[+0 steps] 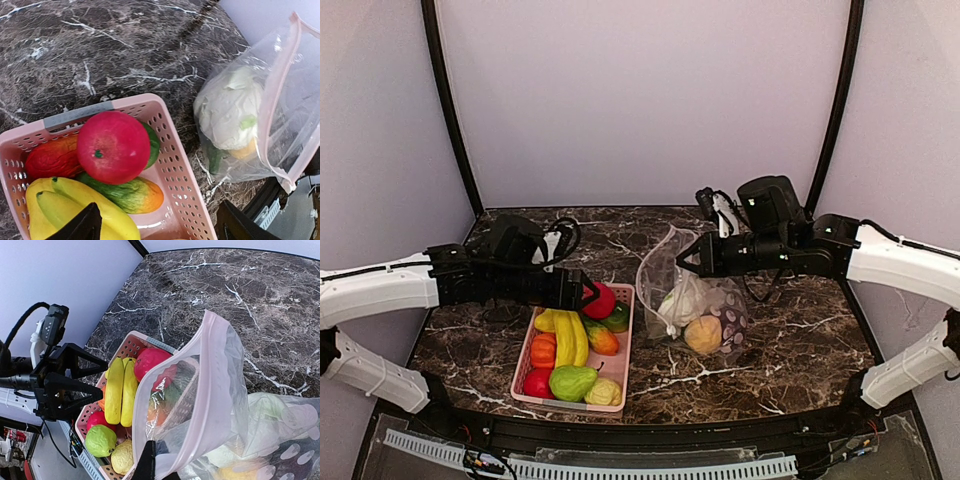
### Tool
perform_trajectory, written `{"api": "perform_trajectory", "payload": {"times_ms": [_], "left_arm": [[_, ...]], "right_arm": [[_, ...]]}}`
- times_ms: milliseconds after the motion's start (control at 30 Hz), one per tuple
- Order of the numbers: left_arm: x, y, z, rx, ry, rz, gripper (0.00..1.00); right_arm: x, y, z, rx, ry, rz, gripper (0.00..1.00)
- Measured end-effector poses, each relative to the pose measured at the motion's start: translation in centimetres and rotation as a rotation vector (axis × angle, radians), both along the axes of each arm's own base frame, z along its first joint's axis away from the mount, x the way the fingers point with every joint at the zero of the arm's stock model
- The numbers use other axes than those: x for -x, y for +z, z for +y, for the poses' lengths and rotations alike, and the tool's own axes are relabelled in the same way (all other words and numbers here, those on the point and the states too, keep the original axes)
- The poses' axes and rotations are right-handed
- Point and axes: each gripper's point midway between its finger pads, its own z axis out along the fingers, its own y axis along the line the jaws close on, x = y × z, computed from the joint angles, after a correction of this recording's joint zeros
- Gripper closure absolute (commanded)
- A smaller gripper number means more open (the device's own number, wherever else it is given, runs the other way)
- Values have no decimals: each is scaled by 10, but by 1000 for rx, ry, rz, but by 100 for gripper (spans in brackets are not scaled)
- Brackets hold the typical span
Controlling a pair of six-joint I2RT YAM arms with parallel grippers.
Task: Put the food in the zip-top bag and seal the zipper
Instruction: Pick up the fake fruit from the bin.
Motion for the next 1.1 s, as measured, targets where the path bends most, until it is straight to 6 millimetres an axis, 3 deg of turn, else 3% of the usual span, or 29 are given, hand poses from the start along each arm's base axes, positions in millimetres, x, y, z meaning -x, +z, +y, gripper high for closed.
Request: {"api": "perform_trajectory", "payload": {"times_ms": [233, 400, 667, 867, 1100], "left_arm": [[-23, -20, 18, -56, 82, 32, 12], [-37, -31, 12, -96, 80, 50, 4], [-47, -48, 8, -139, 76, 75, 2], [-48, -56, 2, -132, 59, 94, 4], [-51, -65, -3, -122, 47, 112, 17]], "right_arm": [[1, 1, 1, -5, 7, 1, 100], [1, 1, 1, -5, 7, 1, 100], [1, 1, 1, -5, 7, 1, 100], [0, -1, 2, -2, 7, 4, 100], [0, -3, 2, 3, 8, 7, 100]]}}
